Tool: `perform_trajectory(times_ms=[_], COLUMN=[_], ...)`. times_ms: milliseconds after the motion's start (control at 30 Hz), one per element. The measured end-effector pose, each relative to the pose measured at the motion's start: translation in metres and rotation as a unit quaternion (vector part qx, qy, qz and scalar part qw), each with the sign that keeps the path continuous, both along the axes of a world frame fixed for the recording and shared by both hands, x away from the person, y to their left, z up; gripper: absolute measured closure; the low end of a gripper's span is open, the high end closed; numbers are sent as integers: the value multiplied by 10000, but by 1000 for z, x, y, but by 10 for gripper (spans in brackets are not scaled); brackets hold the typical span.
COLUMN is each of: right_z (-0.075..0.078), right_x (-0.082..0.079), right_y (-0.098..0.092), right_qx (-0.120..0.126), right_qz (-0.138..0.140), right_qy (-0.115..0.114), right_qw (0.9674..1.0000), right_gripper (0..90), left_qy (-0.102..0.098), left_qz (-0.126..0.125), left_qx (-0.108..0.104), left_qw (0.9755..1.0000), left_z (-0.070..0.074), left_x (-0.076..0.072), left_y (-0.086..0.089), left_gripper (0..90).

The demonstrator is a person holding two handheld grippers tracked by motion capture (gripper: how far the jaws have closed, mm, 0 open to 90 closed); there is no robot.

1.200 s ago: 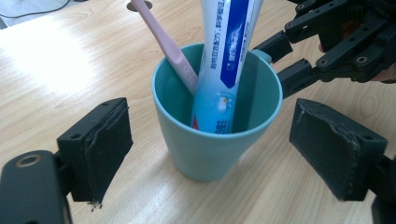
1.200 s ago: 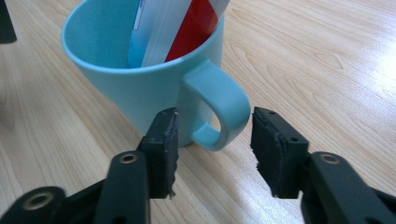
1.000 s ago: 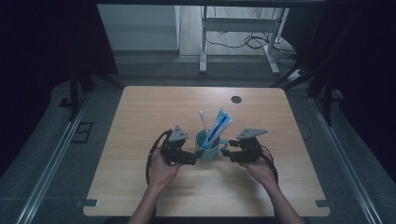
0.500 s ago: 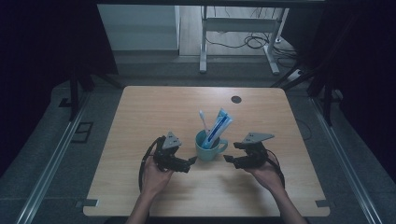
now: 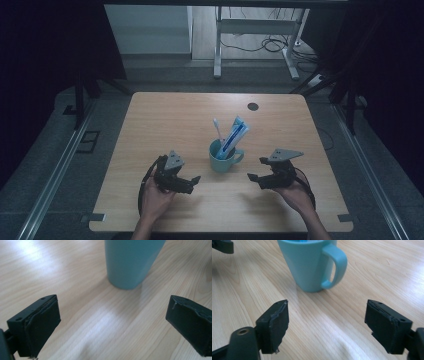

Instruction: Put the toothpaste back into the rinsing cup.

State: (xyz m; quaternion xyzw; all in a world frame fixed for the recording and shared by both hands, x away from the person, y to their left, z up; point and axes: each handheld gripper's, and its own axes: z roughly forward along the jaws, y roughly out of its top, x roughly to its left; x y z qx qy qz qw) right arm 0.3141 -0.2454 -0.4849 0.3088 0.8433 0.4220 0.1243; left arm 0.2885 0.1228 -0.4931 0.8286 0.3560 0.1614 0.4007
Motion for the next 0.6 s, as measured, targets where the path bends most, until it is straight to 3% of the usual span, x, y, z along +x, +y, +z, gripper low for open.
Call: perform_trajectory(times_ms=[400,600], right_z=[-17,-28], right_x=[-12,-14], right_y=[-23,-28], right_qx=[-25,-122], right_qz=[-207,-302], right_qy=[40,114], right_qw=[9998,9994], right_gripper=[134,128], left_qy=[67,176], left_qz=[121,187], left_qx=[305,357], left_qw=[9994,9990], left_z=[-19,-30], left_x=[-17,-21], left_y=[9,12], left_gripper=[0,0])
